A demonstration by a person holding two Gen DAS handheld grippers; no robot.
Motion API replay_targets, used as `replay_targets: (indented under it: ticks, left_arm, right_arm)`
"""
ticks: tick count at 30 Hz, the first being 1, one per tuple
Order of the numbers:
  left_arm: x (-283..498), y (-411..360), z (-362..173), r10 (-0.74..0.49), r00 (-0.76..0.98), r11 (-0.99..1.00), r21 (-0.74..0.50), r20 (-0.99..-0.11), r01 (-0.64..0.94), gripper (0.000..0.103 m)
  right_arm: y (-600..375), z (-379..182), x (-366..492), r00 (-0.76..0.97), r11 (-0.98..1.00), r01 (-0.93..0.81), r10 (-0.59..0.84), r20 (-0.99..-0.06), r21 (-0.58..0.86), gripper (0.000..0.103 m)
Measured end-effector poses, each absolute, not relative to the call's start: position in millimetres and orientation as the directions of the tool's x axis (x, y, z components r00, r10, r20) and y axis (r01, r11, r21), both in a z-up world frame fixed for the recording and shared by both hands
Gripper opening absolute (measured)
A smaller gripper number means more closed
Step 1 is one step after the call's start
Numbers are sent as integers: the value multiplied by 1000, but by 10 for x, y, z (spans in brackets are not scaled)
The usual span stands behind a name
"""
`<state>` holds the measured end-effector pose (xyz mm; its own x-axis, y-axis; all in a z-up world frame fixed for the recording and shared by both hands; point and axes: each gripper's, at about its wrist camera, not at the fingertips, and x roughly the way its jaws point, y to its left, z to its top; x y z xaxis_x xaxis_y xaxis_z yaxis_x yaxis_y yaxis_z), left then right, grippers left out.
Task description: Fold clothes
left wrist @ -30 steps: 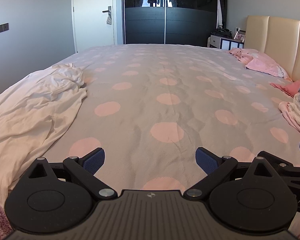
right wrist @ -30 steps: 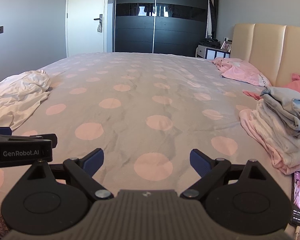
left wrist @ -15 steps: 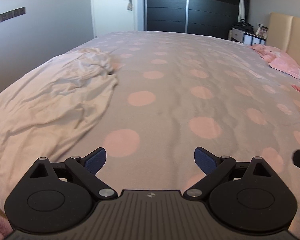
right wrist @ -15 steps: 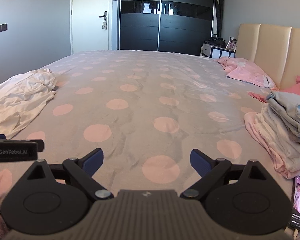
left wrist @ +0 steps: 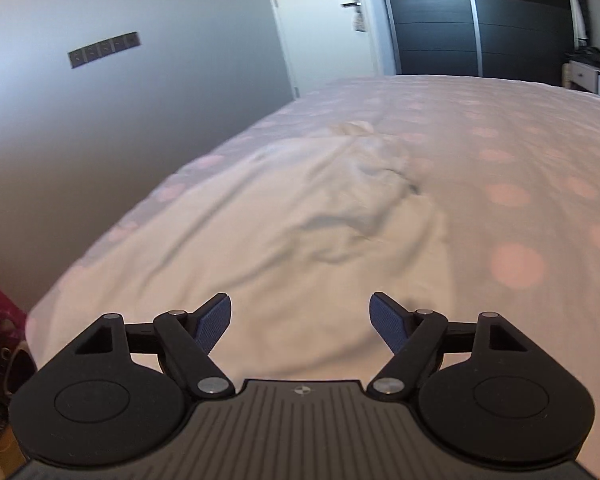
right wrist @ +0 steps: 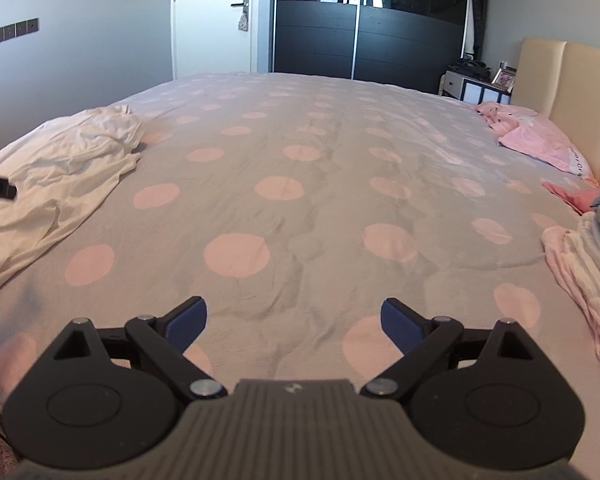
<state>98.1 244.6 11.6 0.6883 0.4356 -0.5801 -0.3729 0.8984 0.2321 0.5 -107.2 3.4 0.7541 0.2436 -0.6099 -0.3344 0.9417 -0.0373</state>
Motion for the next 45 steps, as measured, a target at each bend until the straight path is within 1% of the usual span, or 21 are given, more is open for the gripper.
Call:
replay_targets:
  ticks: [2, 5, 9, 10, 12, 13, 14, 16, 17, 20, 23, 25, 28, 30, 32, 35, 38, 39, 41, 43, 45]
  left_arm:
    - [1117, 2671, 86, 478, 675, 877, 266, -563, -400, 76]
    - [1262, 2943, -18, 503, 655, 864, 297, -564, -407, 76]
    - [1288, 3227, -156, 441, 631, 888, 213, -638, -407, 76]
    - [1270, 3272, -164, 423, 634, 894, 186, -647, -407, 69]
    - [1232, 3324, -172, 398, 649, 903, 151, -649, -403, 61]
    - [1217, 3319, -167, 381, 665, 914, 152, -643, -378, 47]
    - [1214, 3291, -162, 373, 670, 920, 161, -641, -357, 31]
    - [1209, 3231, -151, 357, 680, 930, 182, -640, -318, 23]
    - [1209, 3229, -148, 344, 687, 935, 170, -640, -310, 15]
    - [1188, 3203, -117, 309, 705, 948, 143, -638, -286, 5]
    - [1131, 3055, -29, 277, 729, 960, 147, -626, -239, 3]
    - [1056, 2938, 26, 232, 739, 972, 123, -632, -200, 3]
    - [929, 2638, 87, 153, 750, 987, 138, -644, -83, 3]
    - [840, 2413, 129, 92, 757, 990, 142, -647, 1, 0]
    - [745, 2174, 166, 11, 757, 989, 120, -653, 89, 0]
    - [625, 1809, 193, -47, 757, 970, 152, -652, 191, 0]
    - [578, 1676, 215, -35, 762, 963, 182, -647, 199, 0]
    - [569, 1680, 237, -38, 760, 968, 166, -648, 190, 0]
    - [549, 1674, 290, -65, 754, 970, 135, -654, 201, 0]
    - [472, 1571, 321, -96, 749, 957, 146, -655, 250, 0]
    - [387, 1426, 336, -152, 729, 940, 130, -667, 316, 0]
  right_arm:
    - [-1028, -2, 61, 744, 940, -339, 244, -622, -37, 95]
    - [-975, -53, 155, 731, 940, -340, 242, -638, -33, 95]
    - [-902, -118, 279, 715, 940, -340, 236, -658, -32, 95]
    - [-883, -130, 296, 712, 939, -344, 237, -661, -33, 95]
    - [-845, -148, 311, 707, 935, -352, 241, -665, -36, 95]
    - [-826, -156, 319, 705, 934, -356, 243, -667, -37, 95]
    - [-807, -165, 327, 702, 932, -361, 244, -669, -38, 95]
    - [-770, -183, 342, 697, 928, -369, 248, -673, -41, 95]
    - [-751, -192, 350, 695, 927, -373, 249, -675, -42, 95]
    - [-694, -219, 374, 687, 921, -386, 254, -680, -46, 95]
    - [-652, -236, 388, 682, 917, -396, 259, -684, -48, 95]
    - [-658, -226, 374, 684, 917, -396, 261, -681, -46, 95]
    - [-675, -202, 345, 690, 918, -394, 265, -674, -43, 95]
    - [-685, -175, 316, 697, 919, -393, 270, -665, -39, 95]
    - [-692, -135, 284, 703, 918, -395, 278, -654, -35, 95]
    - [-698, -70, 225, 714, 914, -405, 292, -636, -36, 95]
    - [-723, -9, 155, 725, 910, -413, 302, -619, -39, 95]
    - [-742, 11, 129, 728, 910, -412, 304, -614, -38, 95]
    - [-788, 43, 89, 734, 912, -410, 309, -605, -31, 95]
    - [-834, 79, 74, 736, 915, -403, 318, -597, -9, 95]
    - [-878, 131, 64, 731, 915, -402, 340, -592, 29, 95]
